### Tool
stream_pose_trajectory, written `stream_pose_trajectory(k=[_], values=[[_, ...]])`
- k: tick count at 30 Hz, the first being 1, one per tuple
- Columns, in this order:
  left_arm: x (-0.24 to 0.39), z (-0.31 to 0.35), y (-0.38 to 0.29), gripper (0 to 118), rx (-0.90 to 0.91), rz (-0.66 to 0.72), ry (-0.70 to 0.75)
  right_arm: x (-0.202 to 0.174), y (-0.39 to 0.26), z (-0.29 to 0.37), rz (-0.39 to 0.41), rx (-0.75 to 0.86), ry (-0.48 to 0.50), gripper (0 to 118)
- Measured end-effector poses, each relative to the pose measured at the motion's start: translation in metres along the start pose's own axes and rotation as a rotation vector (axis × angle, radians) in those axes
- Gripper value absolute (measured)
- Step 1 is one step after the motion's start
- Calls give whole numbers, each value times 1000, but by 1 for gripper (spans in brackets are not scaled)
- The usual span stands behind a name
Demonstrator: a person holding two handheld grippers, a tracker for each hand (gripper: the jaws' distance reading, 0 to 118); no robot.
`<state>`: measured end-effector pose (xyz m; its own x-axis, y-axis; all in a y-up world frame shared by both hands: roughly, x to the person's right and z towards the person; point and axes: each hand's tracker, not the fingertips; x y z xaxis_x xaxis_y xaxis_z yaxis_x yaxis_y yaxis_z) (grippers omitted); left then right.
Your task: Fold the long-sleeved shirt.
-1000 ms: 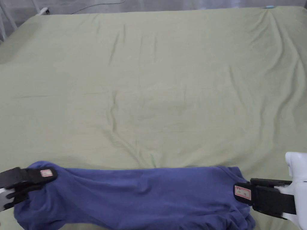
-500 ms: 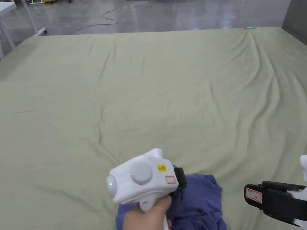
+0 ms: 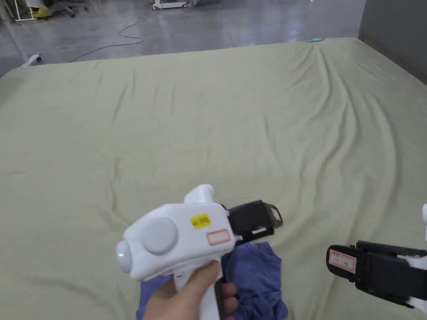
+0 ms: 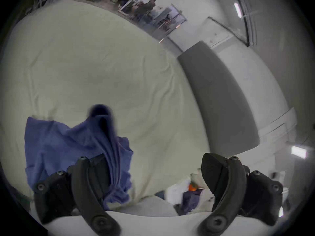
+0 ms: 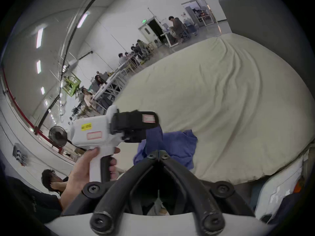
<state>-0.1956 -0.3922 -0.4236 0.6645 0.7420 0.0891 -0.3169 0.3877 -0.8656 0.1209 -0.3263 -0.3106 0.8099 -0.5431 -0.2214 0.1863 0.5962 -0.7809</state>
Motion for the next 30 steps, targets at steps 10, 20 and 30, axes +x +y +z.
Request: stream_pose_trajectory(k=[10,20,30], values=[[-36,73,8,0,23,143,-196,4,0,-21,0,-27,30,0],[21,-27,5,0,-56,54,-7,14,0,-2,-21,6,-13,0],[53,-124,-19,0,-84,54,207,23,8,64,-34,137,-67,0]])
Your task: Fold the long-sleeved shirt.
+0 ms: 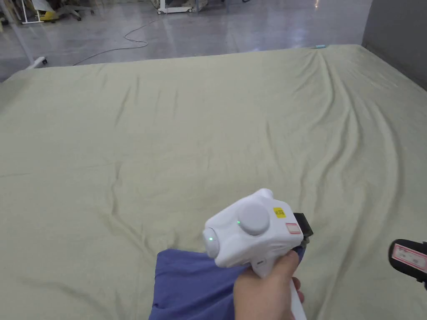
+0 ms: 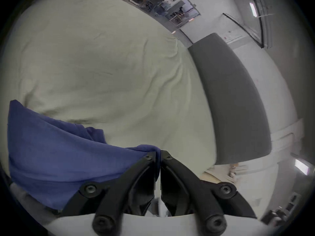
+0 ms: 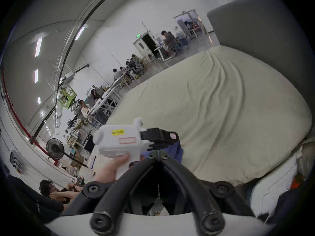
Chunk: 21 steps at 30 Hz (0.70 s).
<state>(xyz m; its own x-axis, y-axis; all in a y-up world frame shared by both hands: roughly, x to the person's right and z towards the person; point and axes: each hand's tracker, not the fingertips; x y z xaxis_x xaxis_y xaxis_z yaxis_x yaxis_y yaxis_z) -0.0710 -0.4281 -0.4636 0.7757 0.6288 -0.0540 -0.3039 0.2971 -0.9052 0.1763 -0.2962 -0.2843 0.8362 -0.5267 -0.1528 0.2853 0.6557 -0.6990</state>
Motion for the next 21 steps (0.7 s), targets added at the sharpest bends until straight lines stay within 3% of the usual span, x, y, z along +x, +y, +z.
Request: stream_pose_trajectory(k=[1,2,4,5,6,8,10,13,14,15,16,18,21], values=[[5,-2,-2,4,16,-4,48,2,1,4,1,8,1,0],[8,1,-5,15,64,-33,73,2,2,8,4,13,0,0],[16,4,-13,75,150,-45,60,3,3,12,6,20,-5,0],[21,9,-15,95,166,-50,43,3,3,13,8,23,-8,0],[26,13,-16,109,169,-59,16,3,4,15,10,27,-8,0],[38,20,-16,111,176,-114,-69,3,6,20,8,42,8,0],[46,30,-14,110,163,-170,-92,2,9,26,2,72,43,0],[32,65,-2,96,125,-142,-193,-3,11,28,17,100,68,0],[23,86,5,79,173,-190,-198,-5,11,23,22,99,76,0],[14,107,10,29,221,-258,-147,-6,11,18,26,91,87,0],[5,125,11,0,276,-323,-60,-8,10,12,27,78,99,0],[-31,160,16,0,367,-390,104,-11,6,-7,24,36,120,0],[-76,163,16,0,297,-375,332,-16,-1,-33,20,-17,134,0]])
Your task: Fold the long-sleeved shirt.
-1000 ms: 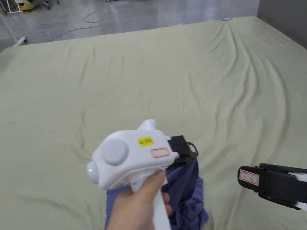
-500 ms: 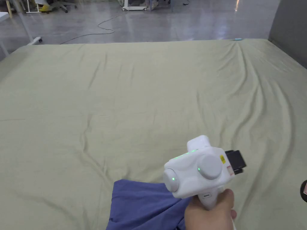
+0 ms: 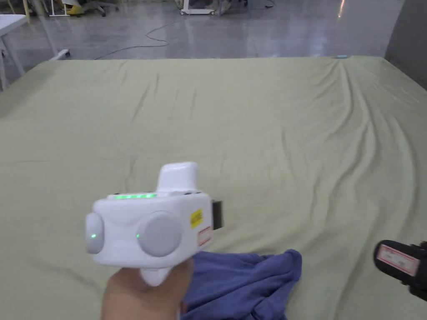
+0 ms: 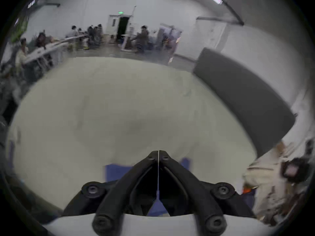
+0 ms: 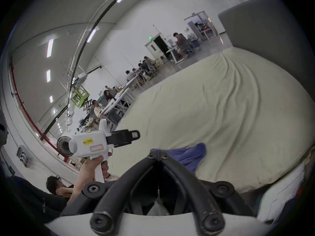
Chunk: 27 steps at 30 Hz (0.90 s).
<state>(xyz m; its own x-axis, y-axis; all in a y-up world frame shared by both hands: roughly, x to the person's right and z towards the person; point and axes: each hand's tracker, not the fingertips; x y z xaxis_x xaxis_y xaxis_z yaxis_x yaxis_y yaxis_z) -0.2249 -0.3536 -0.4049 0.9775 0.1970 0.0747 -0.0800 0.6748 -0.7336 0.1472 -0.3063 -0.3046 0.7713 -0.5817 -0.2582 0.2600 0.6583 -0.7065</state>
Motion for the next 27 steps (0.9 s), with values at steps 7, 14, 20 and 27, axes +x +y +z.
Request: stream_pose_trajectory(k=[7,14,20,27], values=[[31,-101,-90,0,-359,-70,-73,-9,-14,-30,-13,-102,-44,0],[117,-108,-128,0,-337,-361,36,5,-25,-5,-35,-113,-109,0],[148,-114,-134,0,-428,-313,-207,11,-26,-2,-68,-116,-146,0],[76,-67,-91,0,-353,-9,-454,2,-3,-15,-102,-30,-50,0]])
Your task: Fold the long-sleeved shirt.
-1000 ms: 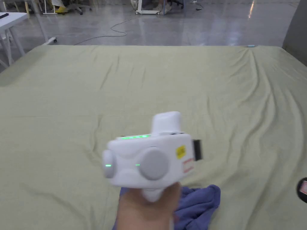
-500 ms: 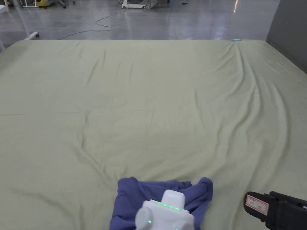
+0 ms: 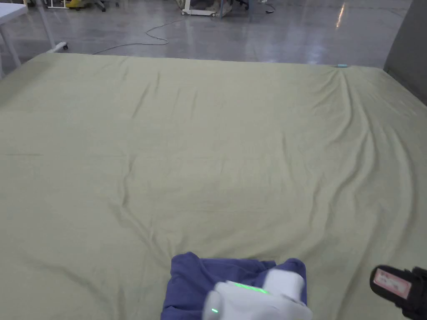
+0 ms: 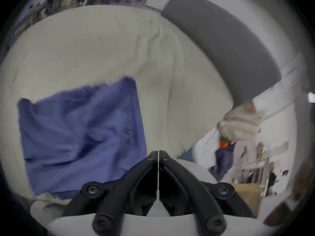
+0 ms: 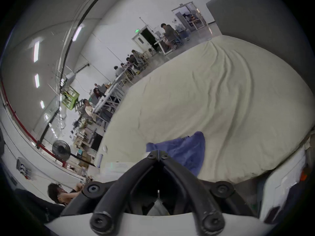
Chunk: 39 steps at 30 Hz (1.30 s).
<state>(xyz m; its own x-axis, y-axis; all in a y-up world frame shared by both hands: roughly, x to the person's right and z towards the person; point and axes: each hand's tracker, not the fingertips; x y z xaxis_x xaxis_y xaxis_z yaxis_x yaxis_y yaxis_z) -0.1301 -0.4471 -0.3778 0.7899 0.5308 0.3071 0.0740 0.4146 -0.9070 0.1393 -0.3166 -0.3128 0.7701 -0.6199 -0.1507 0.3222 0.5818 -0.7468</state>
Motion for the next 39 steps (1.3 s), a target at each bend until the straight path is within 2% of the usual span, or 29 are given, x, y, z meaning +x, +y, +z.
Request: stream_pose_trajectory(k=[2,4,7,11,14,16,17,18,19,21,25,29,30,31,32,33,36,39], values=[[-31,51,16,0,106,88,-4,-2,6,-21,-46,-3,46,0],[-66,94,25,0,204,154,69,-3,11,-56,-110,-60,57,0],[-117,134,31,0,243,189,218,-5,8,-125,-114,-223,17,0],[-163,140,19,0,187,314,241,5,-18,-213,-31,-419,-197,0],[-172,130,10,0,164,332,233,25,-50,-260,38,-582,-384,0],[-177,122,8,0,147,346,219,40,-77,-282,152,-665,-522,0],[-180,116,8,0,135,352,211,42,-80,-279,151,-566,-425,0],[-181,111,9,8,121,352,198,39,-74,-274,135,-559,-419,0],[-182,106,10,36,110,352,186,36,-66,-271,107,-578,-425,0],[-185,96,11,118,122,374,159,41,-64,-269,93,-583,-419,0],[-192,69,12,116,79,392,146,48,-61,-270,50,-592,-391,0],[-197,38,15,115,-94,379,113,49,-58,-264,-5,-586,-373,0],[-195,32,14,106,-123,373,109,49,-56,-262,-30,-580,-368,0],[-193,27,11,80,-129,356,102,49,-53,-259,-73,-566,-359,0],[-188,22,8,35,-129,340,106,48,-50,-254,-104,-541,-351,0],[-181,22,8,17,-136,296,227,45,-47,-249,-114,-511,-344,0],[-178,32,11,8,-90,299,169,35,-40,-235,-95,-458,-335,0],[-185,50,11,6,-40,327,129,27,-34,-223,-92,-433,-311,0]])
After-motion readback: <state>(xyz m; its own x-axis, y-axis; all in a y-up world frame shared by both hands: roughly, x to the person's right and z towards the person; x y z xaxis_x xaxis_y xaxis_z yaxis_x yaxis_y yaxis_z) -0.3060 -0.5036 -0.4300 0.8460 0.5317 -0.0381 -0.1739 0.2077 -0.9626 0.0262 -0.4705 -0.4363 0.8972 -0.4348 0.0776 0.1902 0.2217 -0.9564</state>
